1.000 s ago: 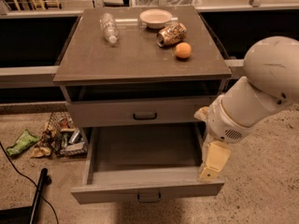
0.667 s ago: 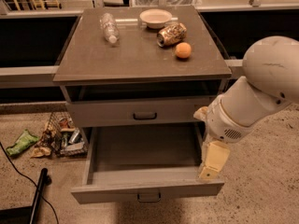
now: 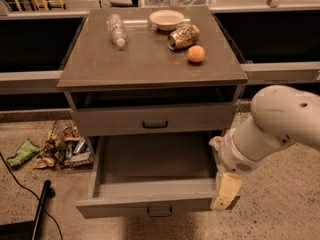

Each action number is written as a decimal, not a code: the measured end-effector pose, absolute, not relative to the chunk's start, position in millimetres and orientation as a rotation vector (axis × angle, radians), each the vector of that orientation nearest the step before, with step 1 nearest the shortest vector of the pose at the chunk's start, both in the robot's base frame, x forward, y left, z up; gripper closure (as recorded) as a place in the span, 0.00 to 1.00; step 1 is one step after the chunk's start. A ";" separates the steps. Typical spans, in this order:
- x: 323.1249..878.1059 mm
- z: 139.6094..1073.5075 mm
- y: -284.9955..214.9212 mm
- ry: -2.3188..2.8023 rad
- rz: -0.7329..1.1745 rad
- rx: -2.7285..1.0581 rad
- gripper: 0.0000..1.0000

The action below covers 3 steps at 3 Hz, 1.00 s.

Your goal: Close middle drawer

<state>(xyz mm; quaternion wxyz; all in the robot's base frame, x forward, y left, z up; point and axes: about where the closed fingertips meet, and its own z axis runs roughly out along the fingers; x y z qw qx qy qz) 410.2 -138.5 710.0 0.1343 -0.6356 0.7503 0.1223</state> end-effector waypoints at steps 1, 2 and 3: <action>409.5 664.4 -140.6 2.166 0.381 -1.851 0.00; 406.0 628.2 -139.7 2.164 0.437 -1.857 0.19; 401.6 601.8 -138.6 2.167 0.501 -1.849 0.42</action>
Offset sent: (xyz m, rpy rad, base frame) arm -0.0070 -0.0010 -0.1260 0.0637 0.0799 0.0297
